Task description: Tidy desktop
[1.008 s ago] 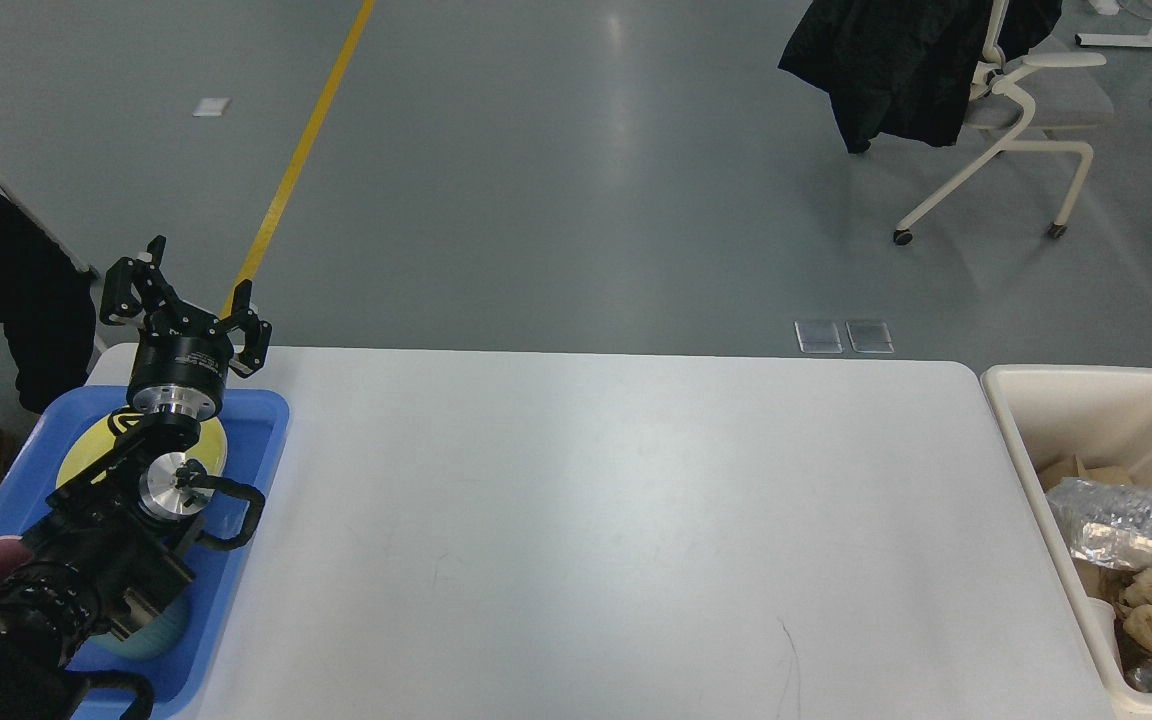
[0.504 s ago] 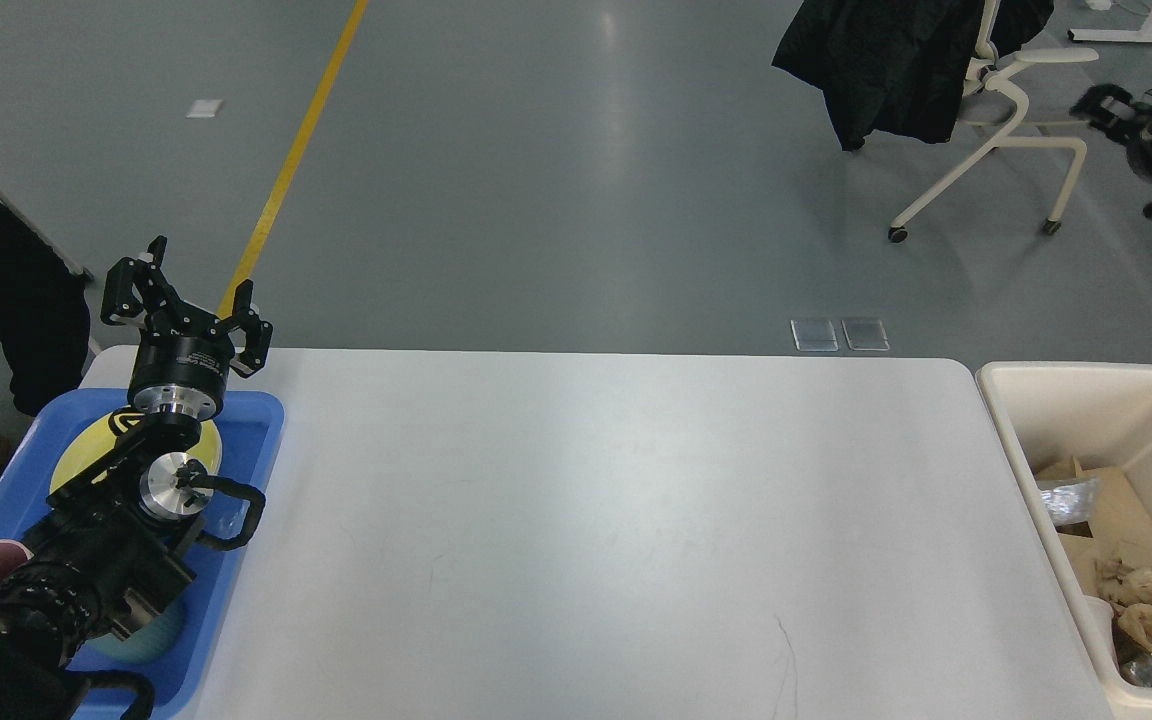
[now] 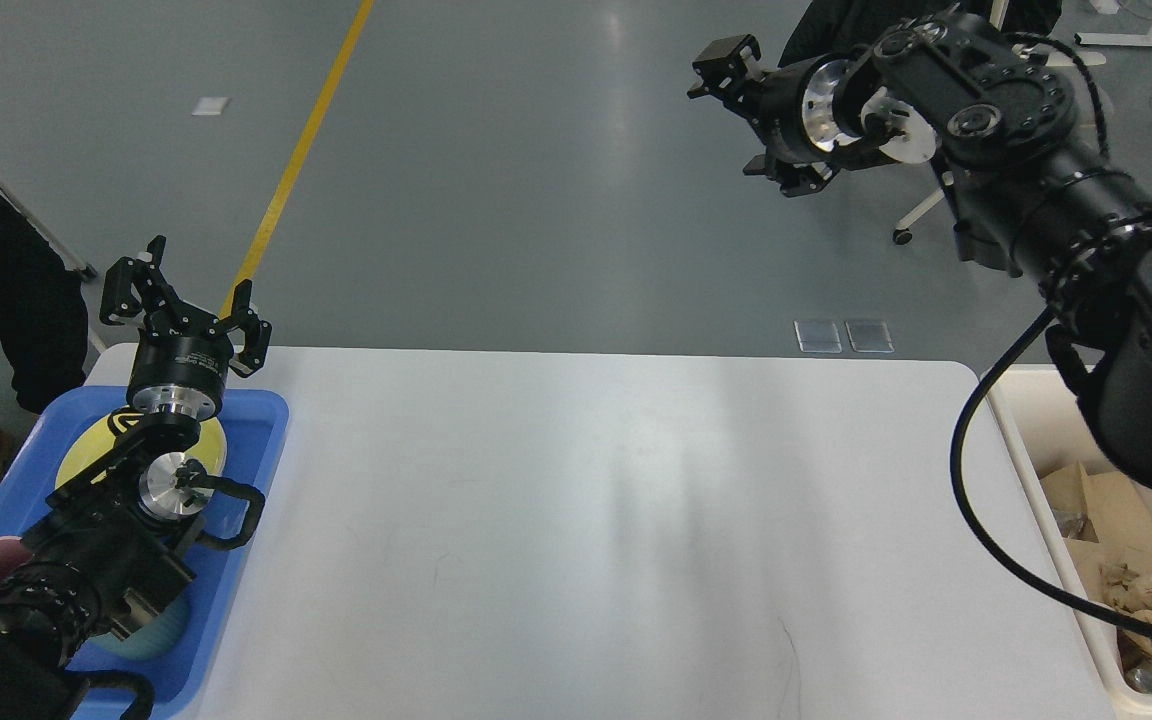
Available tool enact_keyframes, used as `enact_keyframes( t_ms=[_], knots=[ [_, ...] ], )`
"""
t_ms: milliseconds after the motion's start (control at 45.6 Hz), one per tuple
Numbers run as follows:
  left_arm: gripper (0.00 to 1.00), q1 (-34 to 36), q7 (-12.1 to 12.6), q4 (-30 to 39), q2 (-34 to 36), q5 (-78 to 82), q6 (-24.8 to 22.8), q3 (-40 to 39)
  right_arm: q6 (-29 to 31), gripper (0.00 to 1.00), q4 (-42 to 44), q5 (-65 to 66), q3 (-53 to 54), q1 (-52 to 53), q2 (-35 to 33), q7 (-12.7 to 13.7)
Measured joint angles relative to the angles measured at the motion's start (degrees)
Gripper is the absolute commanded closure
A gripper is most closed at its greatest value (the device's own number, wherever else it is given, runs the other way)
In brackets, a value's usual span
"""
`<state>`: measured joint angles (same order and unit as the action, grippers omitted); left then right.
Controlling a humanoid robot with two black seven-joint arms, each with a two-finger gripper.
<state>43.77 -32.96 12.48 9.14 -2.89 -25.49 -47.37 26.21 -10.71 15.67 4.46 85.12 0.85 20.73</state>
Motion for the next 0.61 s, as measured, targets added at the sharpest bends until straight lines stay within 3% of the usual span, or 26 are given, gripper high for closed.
enact_keyframes(
  t_ms=[197, 372, 613],
  knots=[
    [0.04, 0.0, 0.0, 0.0, 0.0, 0.0, 0.0, 0.0, -1.6, 0.00, 0.1, -3.1, 9.6, -4.2, 5.5, -2.1],
    [0.04, 0.0, 0.0, 0.0, 0.0, 0.0, 0.0, 0.0, -2.6, 0.00, 0.2, -6.1, 21.6, -7.7, 6.2, -7.6],
    [0.04, 0.0, 0.0, 0.0, 0.0, 0.0, 0.0, 0.0, -2.5, 0.00, 0.0, -6.4, 23.5, -13.5, 5.9, -8.7]
  ],
)
